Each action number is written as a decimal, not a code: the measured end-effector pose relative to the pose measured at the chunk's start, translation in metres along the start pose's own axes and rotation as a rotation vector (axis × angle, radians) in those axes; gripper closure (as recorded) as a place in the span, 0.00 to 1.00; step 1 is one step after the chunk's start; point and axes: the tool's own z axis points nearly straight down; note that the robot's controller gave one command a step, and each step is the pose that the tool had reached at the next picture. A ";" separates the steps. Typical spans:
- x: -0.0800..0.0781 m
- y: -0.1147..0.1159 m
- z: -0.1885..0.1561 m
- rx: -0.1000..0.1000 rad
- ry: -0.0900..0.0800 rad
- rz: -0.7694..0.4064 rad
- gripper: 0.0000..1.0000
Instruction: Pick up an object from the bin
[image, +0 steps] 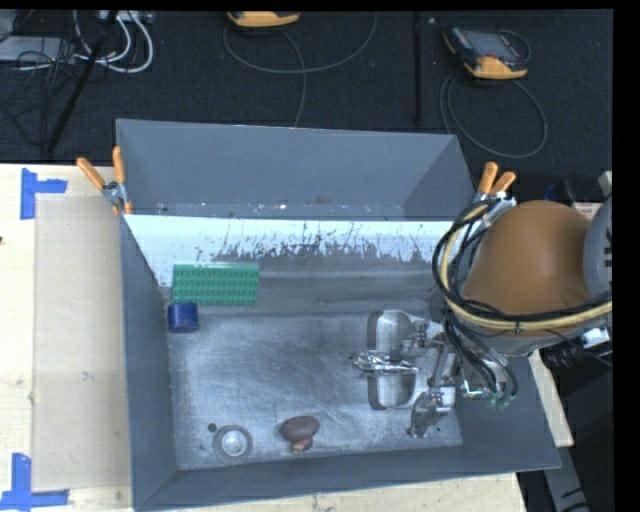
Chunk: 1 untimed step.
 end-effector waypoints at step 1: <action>-0.113 -0.061 0.131 -0.002 -0.008 -0.076 0.00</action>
Offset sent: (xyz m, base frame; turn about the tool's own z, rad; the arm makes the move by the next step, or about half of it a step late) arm 0.1097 -0.0615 -0.1327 -0.0774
